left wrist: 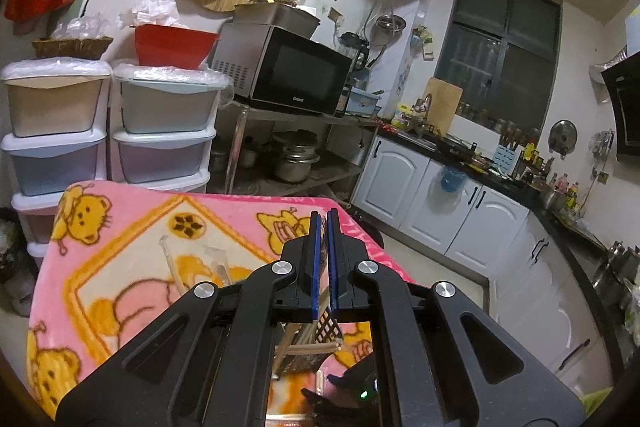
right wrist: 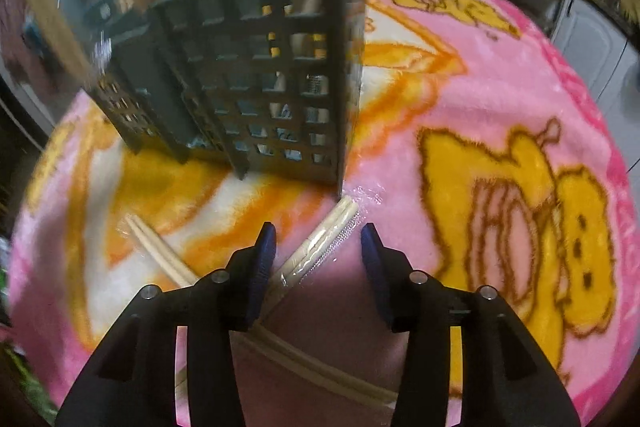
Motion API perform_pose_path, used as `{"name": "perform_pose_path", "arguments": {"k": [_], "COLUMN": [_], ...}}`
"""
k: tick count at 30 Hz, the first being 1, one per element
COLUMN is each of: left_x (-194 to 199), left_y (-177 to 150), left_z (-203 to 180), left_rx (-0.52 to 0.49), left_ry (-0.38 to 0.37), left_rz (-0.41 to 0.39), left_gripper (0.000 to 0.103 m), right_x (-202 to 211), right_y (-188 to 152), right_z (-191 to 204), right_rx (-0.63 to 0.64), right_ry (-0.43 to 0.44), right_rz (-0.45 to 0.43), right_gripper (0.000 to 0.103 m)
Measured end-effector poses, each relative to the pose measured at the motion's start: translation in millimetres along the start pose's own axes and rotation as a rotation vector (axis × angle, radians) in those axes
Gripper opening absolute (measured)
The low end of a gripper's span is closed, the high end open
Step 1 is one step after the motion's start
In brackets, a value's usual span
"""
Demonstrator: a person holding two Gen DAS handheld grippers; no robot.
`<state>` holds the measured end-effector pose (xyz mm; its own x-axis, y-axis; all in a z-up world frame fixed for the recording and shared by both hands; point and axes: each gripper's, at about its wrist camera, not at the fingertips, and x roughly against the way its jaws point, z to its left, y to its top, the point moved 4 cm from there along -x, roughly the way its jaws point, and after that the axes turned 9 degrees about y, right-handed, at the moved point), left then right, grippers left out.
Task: Organize utensils
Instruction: 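Lower the right tool's chopstick into the caddy while the left tool lowers its chopstick too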
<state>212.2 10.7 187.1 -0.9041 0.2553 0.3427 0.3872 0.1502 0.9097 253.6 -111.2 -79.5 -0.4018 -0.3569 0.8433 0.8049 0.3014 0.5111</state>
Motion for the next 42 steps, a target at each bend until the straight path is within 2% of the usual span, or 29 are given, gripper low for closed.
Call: {"name": "perform_pose_path", "arguments": {"k": [2,6,8,9,13,14,19,24,30,36,42], "left_x": [0,0,0,0,0,-1,-3,-5,-6,-3,0], "left_y": [3,8,10,11,15,16,19,28,38,45,52], "left_z": [0,1,2,3,4,4,5,8,15,21,29], "left_rx": [-0.007,-0.013,-0.013,-0.012,-0.006,-0.006,-0.005,-0.002,0.007,0.009,0.002], "left_ry": [-0.006,-0.016,-0.020,-0.022,-0.026,-0.026,-0.022,-0.006,0.019,0.045,0.076], "left_rz": [-0.004,-0.006,-0.007,-0.008,-0.016,-0.017,-0.021,-0.034,-0.051,-0.064,-0.077], "left_gripper": [0.001,0.001,0.001,0.001,0.001,0.001,0.001,0.001,0.001,0.001,0.001], "right_x": [1,9,13,15,28,37,78,133,184,211,220], "right_y": [-2,-7,-7,-8,-8,-6,10,41,77,111,138], "right_z": [1,-10,-15,-19,-44,-50,-62,-54,-34,-17,-9], "right_rx": [0.020,-0.014,-0.038,-0.055,-0.162,-0.197,-0.261,-0.195,-0.063,0.015,0.062], "right_ry": [-0.023,-0.013,-0.022,-0.018,0.052,0.097,0.199,0.260,0.288,0.311,0.318], "right_rz": [-0.004,-0.009,-0.016,-0.022,-0.062,-0.098,-0.240,-0.432,-0.611,-0.706,-0.778], "right_gripper": [0.034,0.022,0.009,0.006,0.006,0.006,0.006,0.006,0.006,0.006,0.006]}}
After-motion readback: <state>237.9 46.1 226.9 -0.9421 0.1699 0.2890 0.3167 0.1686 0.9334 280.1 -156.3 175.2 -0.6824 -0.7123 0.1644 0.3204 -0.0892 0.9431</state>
